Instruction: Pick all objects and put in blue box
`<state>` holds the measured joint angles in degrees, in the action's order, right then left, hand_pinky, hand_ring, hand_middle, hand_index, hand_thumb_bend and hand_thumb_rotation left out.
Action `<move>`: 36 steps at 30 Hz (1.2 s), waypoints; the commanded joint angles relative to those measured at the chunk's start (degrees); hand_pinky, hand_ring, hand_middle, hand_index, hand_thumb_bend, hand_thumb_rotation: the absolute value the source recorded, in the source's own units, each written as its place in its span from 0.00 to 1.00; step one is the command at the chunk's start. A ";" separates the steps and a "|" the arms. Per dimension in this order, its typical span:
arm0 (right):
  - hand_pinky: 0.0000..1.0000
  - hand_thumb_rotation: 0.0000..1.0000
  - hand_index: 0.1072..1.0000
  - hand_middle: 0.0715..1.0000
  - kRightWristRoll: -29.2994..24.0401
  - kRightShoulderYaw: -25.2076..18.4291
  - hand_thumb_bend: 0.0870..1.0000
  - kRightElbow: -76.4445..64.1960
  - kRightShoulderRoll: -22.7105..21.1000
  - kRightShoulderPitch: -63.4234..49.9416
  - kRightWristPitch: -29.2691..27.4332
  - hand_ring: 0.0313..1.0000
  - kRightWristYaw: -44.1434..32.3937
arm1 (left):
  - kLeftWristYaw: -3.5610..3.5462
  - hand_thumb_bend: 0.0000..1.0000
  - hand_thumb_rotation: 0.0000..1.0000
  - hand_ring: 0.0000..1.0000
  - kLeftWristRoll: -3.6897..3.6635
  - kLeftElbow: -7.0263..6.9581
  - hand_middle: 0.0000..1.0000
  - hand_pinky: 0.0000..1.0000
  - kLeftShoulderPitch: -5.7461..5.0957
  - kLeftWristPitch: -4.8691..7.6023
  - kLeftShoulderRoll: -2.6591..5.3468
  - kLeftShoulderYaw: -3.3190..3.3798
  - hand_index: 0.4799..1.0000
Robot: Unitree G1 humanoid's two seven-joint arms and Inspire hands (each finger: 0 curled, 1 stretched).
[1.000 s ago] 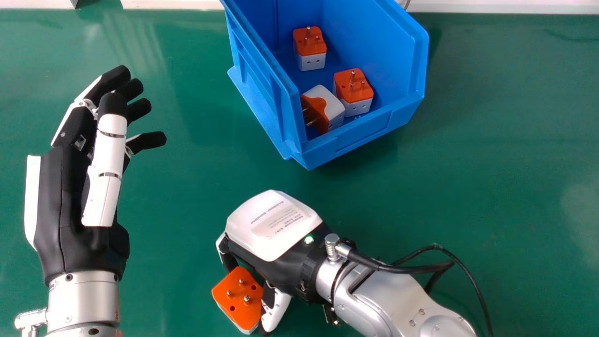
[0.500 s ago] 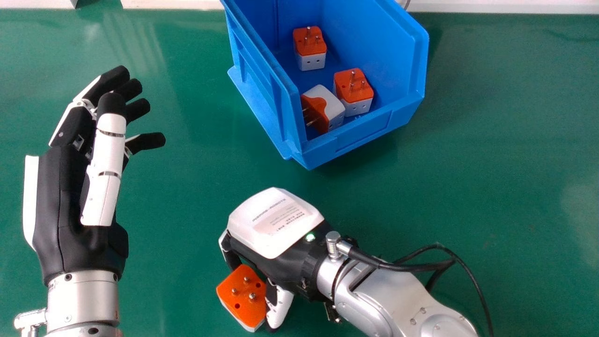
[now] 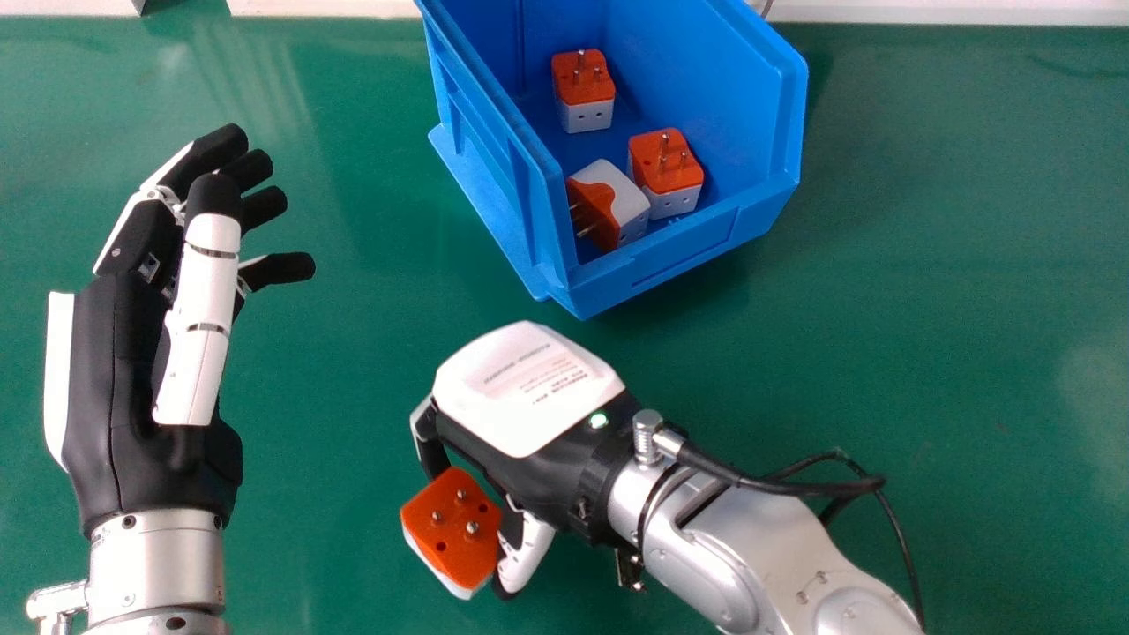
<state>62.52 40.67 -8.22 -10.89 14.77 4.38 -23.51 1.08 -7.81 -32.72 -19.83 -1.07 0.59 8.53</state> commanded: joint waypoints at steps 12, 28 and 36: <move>0.11 0.01 0.44 0.37 -4.52 -4.11 0.47 -12.22 0.58 -3.03 0.52 0.16 -1.34 | -0.60 0.44 0.70 0.78 0.01 -0.93 0.80 0.60 0.61 0.57 -0.89 0.40 0.56; 0.12 0.03 0.42 0.36 -6.85 -14.19 0.46 -26.22 -3.54 -12.92 0.59 0.17 -1.01 | -0.94 0.49 0.68 0.77 -0.24 -0.18 0.79 0.60 1.35 0.31 -1.40 1.22 0.55; 0.11 0.09 0.41 0.24 -7.30 -20.45 0.45 -30.69 -3.26 -16.66 2.50 0.15 -0.04 | -1.09 0.49 0.68 0.78 -0.54 0.25 0.80 0.63 1.64 0.28 -1.37 1.57 0.56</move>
<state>54.72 21.73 -36.19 -14.77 -1.90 6.71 -25.07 0.21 -8.03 -32.21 -18.56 -1.38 -0.55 9.87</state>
